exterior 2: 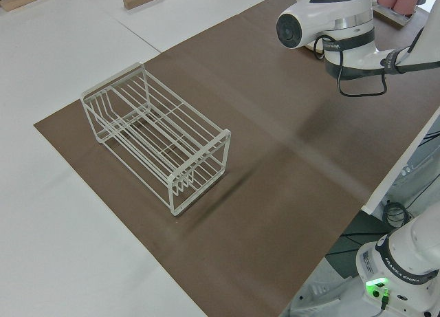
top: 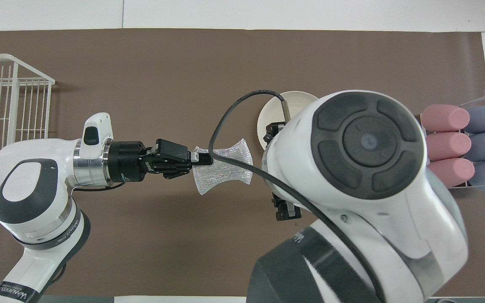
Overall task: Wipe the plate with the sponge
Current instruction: 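Take the sponge from the left gripper with the right gripper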
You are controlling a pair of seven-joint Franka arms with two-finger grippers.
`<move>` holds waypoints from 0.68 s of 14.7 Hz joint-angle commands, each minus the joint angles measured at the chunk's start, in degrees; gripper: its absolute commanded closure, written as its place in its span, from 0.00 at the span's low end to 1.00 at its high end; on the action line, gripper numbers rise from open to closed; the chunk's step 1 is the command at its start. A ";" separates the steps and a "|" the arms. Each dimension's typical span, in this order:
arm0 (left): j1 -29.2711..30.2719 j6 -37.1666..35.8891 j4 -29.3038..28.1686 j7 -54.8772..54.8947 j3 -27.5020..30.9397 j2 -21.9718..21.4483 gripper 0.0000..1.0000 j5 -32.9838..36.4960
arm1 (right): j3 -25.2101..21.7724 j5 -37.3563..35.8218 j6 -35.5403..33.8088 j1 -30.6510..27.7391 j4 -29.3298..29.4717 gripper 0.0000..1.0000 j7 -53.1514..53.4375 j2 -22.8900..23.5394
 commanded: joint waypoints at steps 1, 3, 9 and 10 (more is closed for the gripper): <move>-1.05 0.26 -2.32 1.07 0.76 -2.02 1.00 -1.56 | 0.09 0.17 4.36 1.30 -2.33 0.00 0.97 -0.01; -1.05 -0.09 -2.41 1.06 0.76 -2.11 1.00 -1.56 | 0.09 0.17 5.34 1.40 -2.34 0.00 1.49 0.25; -0.70 -1.24 -2.67 1.06 0.94 -2.19 1.00 -1.48 | 0.26 0.34 11.49 2.63 -7.61 0.00 2.11 -1.24; -0.70 -1.59 -2.67 1.06 1.02 -2.19 1.00 -1.39 | 0.26 0.34 11.49 2.71 -7.62 0.00 2.11 -1.42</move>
